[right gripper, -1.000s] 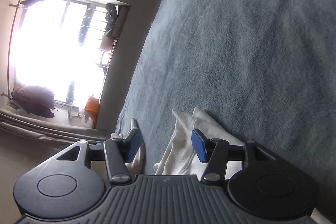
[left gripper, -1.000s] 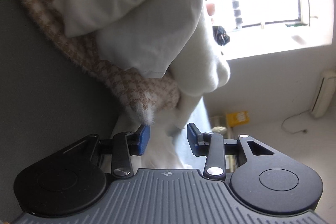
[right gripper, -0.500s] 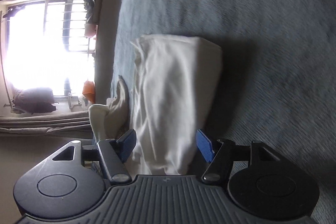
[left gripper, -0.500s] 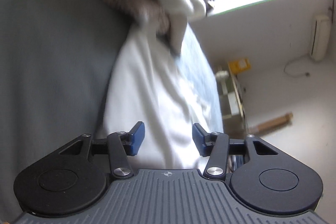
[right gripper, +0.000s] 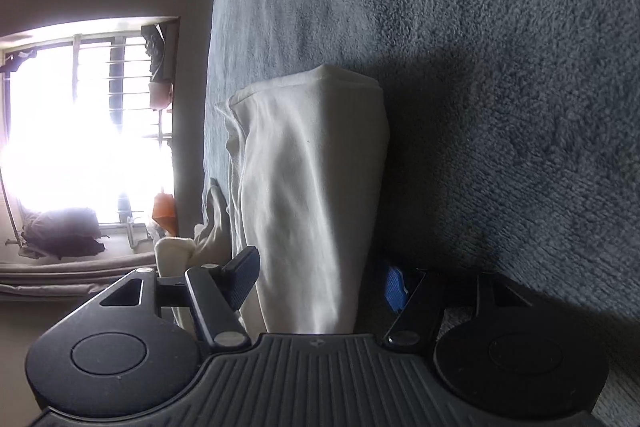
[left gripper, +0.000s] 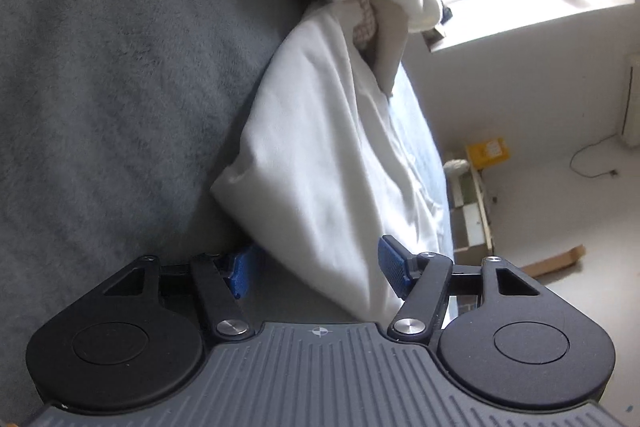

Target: Fold clothes

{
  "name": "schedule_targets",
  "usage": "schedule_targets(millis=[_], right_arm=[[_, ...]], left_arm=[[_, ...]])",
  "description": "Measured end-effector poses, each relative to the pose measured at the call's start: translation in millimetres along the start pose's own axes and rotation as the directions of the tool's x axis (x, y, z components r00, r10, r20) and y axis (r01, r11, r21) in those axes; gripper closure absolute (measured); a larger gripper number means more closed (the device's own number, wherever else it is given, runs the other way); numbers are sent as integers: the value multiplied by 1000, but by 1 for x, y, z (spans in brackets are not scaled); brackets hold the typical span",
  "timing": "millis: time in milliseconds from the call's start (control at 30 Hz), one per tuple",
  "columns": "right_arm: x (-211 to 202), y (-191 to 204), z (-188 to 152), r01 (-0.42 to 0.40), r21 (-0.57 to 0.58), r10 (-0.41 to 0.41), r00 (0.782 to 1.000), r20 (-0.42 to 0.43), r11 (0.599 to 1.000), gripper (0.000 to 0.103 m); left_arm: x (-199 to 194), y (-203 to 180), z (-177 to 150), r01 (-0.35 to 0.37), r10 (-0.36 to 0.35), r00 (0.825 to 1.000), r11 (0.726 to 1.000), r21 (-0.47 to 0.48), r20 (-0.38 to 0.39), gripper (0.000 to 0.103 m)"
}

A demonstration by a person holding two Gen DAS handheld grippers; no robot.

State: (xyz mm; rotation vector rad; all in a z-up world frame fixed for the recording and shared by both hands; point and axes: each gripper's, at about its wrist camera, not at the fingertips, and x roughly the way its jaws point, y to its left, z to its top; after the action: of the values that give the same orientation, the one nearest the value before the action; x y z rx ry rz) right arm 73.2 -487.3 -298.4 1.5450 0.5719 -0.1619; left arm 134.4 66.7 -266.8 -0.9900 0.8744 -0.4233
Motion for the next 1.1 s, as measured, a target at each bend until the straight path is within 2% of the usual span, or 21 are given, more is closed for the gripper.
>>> schedule_targets(millis=[133, 333, 400, 433, 467, 567, 667, 833, 1100], right_arm=[[16, 7, 6, -11, -28, 11, 1000, 20, 1000, 37], [36, 22, 10, -10, -118, 16, 999, 44, 993, 40], [41, 26, 8, -2, -155, 11, 998, 61, 988, 48], [44, 28, 7, 8, -171, 5, 998, 70, 985, 56], [45, 29, 5, 24, -187, -9, 997, 80, 982, 69], [45, 32, -1, 52, -220, -27, 993, 114, 974, 87], [36, 42, -11, 54, -277, -16, 990, 139, 959, 91], [19, 65, -24, 37, -364, 9, 992, 124, 930, 92], [-27, 59, -53, 6, -369, 16, 998, 57, 929, 92]], left_arm=[[6, 1, 4, -1, 1, 999, 1000, -7, 42, 45], [20, 5, 15, -18, 21, 997, 999, -46, 76, 66], [23, 7, 19, -25, 29, 997, 998, -55, 74, 75], [25, 5, 20, -28, 32, 997, 998, -55, 74, 79], [27, 3, 22, -31, 35, 996, 998, -56, 76, 83], [28, -2, 21, -41, 44, 995, 998, -43, 89, 89], [24, -8, 24, -30, 33, 995, 999, -33, 98, 92], [7, -19, 31, 4, -2, 992, 1000, -23, 129, 95], [-43, -24, 20, 22, -21, 987, 1000, -6, 157, 96]])
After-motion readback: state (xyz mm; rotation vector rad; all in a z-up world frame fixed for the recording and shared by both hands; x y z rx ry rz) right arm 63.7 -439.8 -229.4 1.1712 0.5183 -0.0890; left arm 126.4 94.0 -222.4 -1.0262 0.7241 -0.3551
